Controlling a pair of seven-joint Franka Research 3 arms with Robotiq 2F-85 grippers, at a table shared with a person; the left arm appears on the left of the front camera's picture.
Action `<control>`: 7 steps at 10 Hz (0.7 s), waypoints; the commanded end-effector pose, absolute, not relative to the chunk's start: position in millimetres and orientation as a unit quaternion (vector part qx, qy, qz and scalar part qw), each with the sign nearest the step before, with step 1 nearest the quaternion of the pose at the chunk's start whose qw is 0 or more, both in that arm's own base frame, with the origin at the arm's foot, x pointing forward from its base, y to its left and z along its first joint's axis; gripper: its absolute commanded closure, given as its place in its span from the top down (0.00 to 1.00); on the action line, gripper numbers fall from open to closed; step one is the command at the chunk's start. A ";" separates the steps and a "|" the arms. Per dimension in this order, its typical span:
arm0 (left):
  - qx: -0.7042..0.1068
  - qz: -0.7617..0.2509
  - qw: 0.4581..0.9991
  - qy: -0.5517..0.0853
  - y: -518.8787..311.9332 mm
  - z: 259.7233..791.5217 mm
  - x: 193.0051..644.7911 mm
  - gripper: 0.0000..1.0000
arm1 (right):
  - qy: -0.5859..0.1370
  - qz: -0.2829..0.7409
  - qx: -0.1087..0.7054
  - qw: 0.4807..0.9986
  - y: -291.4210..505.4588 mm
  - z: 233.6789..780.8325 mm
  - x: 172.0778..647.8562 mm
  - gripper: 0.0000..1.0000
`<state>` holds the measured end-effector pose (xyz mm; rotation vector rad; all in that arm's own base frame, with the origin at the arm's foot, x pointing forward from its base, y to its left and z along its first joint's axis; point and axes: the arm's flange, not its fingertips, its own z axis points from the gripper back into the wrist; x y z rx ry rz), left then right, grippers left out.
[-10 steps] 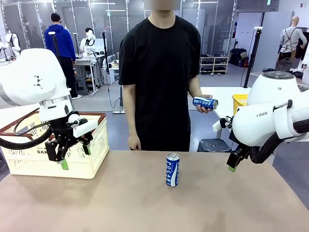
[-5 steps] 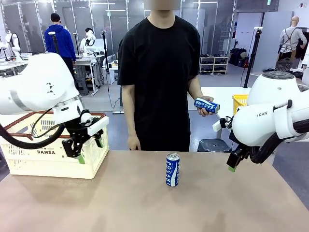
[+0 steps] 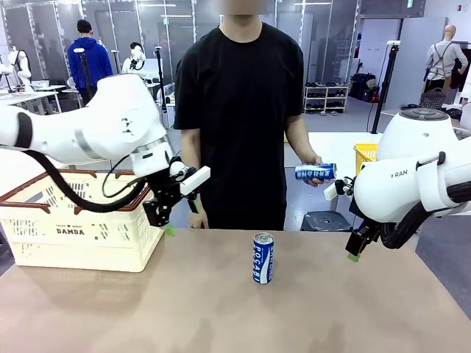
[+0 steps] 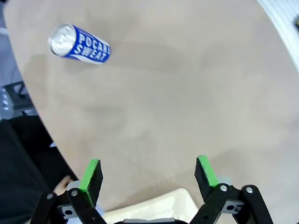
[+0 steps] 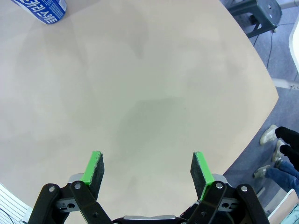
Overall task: Place the drinks into the Shopping basket.
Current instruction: Pick up one drink and place it into the Shopping basket.
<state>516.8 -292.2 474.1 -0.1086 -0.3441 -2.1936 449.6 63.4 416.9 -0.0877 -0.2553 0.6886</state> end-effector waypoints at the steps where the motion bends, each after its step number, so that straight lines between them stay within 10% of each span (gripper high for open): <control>1: -0.046 -0.890 0.434 -0.134 -318.8 469.6 540.8 1.00 | -0.125 0.336 -0.043 0.933 62.8 416.9 449.4 0.93; 7: -0.086 -0.893 0.420 -0.135 -344.7 451.0 557.5 1.00 | -0.125 0.336 -0.043 0.933 62.8 416.9 449.4 0.93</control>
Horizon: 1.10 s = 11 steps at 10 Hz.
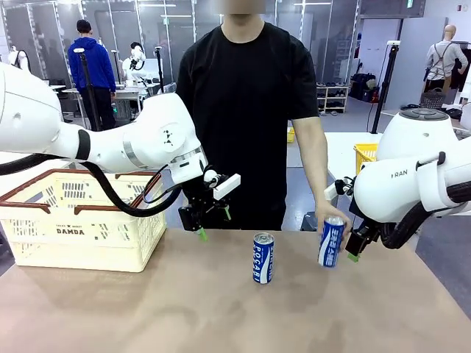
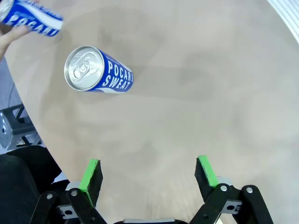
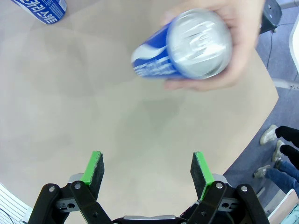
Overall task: Place the drinks into the Shopping basket.
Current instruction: Pick up one drink and place it into the Shopping basket.
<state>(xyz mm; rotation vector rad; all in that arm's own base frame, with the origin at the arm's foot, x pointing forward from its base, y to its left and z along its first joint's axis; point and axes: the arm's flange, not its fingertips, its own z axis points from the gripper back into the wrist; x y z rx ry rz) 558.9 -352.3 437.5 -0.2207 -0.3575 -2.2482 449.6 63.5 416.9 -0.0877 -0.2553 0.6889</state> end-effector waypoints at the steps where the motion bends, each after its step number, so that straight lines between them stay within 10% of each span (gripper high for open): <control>1: -0.084 -0.889 0.428 -0.143 -331.4 456.6 554.7 1.00 | -0.125 0.336 -0.043 0.933 62.8 416.9 449.4 0.93; 11: -0.103 -0.842 0.510 -0.141 -195.2 443.4 492.0 1.00 | -0.125 0.336 -0.043 0.933 62.8 416.9 449.4 0.93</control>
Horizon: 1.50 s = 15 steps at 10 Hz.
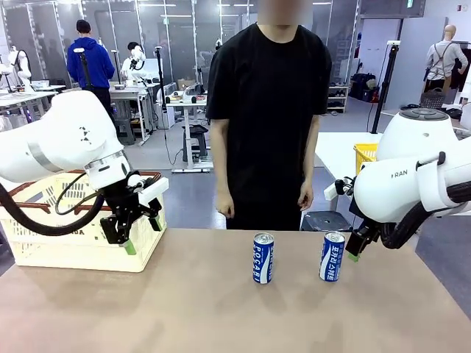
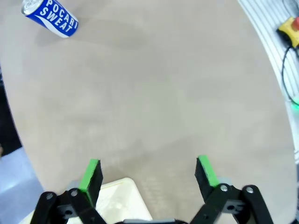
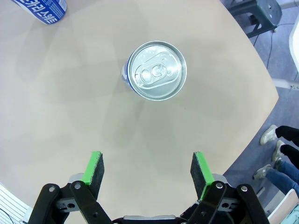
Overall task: Place the drinks into the Shopping basket.
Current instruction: Pick up one drink and place it into the Shopping basket.
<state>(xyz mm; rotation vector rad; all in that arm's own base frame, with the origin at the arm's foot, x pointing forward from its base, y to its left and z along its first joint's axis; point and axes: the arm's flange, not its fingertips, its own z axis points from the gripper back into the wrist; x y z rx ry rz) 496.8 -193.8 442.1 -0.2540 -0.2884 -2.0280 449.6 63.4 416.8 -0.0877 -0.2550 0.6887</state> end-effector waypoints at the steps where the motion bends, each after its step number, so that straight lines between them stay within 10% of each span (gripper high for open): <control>1: -0.098 -0.840 0.513 -0.147 -195.0 444.1 494.0 1.00 | -0.125 0.336 -0.043 0.933 62.8 416.9 449.4 0.93; 15: -0.076 -0.879 0.444 -0.153 -311.7 466.2 514.2 1.00 | -0.125 0.336 -0.043 0.933 62.8 416.9 449.4 0.93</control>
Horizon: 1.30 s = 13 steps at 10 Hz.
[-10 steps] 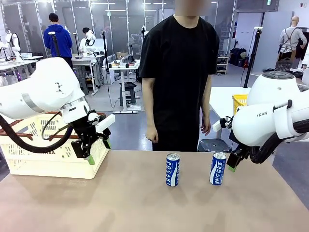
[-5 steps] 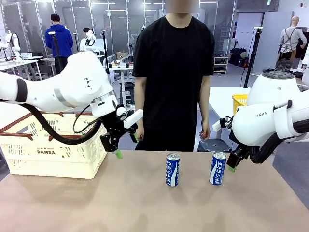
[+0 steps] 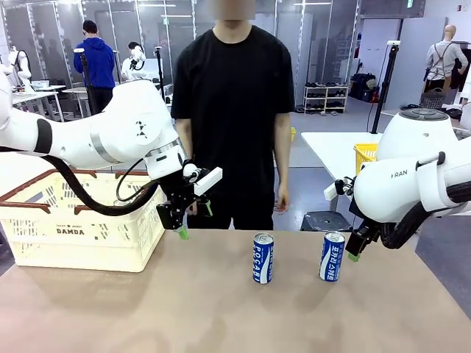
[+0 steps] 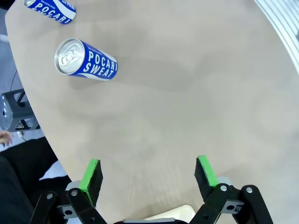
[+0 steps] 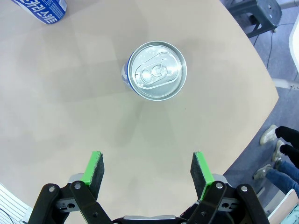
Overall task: Place the drinks into the Shopping basket.
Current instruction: Pick up one drink and place it into the Shopping basket.
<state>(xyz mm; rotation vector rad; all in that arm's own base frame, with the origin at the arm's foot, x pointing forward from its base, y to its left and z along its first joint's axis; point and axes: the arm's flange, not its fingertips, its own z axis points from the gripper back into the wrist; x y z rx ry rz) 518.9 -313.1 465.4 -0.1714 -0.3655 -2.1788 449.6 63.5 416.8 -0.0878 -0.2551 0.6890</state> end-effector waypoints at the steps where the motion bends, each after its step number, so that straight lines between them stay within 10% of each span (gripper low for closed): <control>1: -0.076 -0.879 0.444 -0.153 -311.7 466.2 514.2 1.00 | -0.125 0.336 -0.043 0.933 62.8 416.9 449.4 0.93; 13: -0.029 -0.907 0.407 -0.102 -469.1 451.1 542.6 1.00 | -0.125 0.336 -0.043 0.933 62.8 416.9 449.4 0.93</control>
